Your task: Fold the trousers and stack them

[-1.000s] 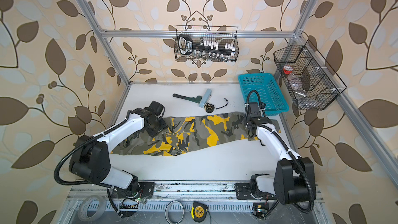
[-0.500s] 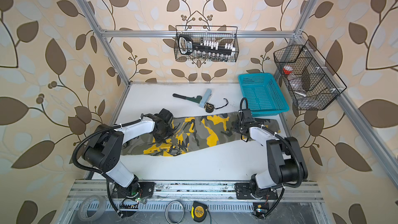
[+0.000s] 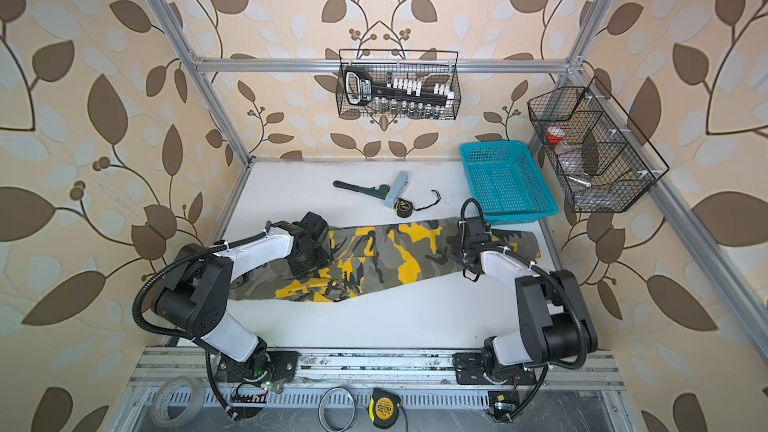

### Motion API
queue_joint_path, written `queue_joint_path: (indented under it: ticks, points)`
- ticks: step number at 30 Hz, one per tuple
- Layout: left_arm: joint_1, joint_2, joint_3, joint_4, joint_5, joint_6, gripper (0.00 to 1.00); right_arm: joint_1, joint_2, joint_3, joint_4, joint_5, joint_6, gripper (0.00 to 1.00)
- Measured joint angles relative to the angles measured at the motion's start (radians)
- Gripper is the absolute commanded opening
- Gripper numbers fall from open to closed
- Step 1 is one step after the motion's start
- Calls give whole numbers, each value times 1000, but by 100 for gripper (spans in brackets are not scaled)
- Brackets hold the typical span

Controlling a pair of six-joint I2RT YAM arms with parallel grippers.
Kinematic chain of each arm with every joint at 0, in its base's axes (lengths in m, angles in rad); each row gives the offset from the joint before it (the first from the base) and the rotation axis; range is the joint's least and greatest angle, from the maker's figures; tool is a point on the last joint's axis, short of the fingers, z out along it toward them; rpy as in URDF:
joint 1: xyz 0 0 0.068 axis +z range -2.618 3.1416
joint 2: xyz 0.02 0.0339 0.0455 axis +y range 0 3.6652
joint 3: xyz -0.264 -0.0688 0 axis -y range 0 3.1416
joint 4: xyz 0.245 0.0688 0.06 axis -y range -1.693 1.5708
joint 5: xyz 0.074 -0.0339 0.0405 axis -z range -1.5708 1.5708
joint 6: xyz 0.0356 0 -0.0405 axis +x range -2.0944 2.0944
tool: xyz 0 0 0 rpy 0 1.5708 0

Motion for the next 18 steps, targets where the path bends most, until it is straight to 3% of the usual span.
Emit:
queue_joint_path:
  ticks: [12,18]
  points:
    - [8,-18,-7,-31,6,67,58,-28,-222,-144,-99,6,188,54]
    - [8,-61,-6,-49,5,105,60,-37,-341,-128,-359,60,231,58]
